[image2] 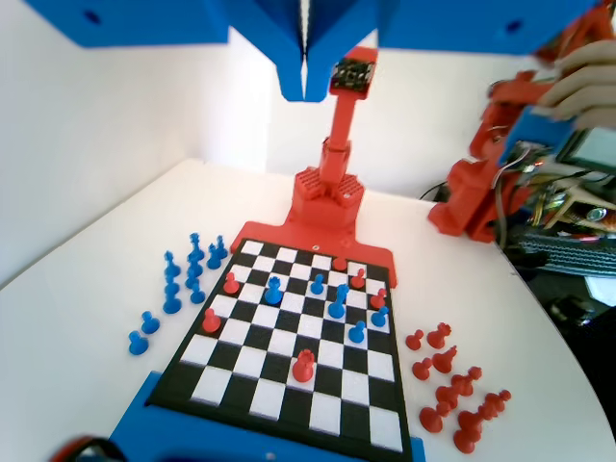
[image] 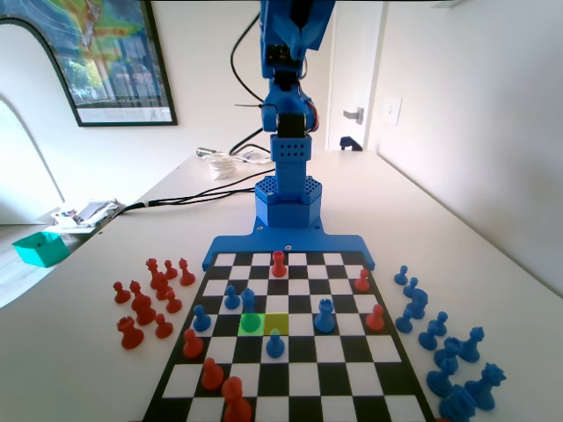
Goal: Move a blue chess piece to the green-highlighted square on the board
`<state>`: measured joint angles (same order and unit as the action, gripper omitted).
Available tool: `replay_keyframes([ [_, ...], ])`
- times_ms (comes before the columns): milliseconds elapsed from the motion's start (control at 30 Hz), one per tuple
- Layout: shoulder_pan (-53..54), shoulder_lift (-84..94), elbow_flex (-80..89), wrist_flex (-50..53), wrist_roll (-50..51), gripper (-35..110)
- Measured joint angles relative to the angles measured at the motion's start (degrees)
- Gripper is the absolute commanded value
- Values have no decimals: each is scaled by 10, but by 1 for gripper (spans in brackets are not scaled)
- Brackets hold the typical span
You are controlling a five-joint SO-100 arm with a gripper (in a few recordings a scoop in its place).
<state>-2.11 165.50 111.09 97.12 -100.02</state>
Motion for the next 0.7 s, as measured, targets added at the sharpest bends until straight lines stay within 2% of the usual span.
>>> replay_keyframes([
  [367, 32, 83, 123, -58, -16, 1],
  [700, 38, 94, 134, -62, -11, 4],
])
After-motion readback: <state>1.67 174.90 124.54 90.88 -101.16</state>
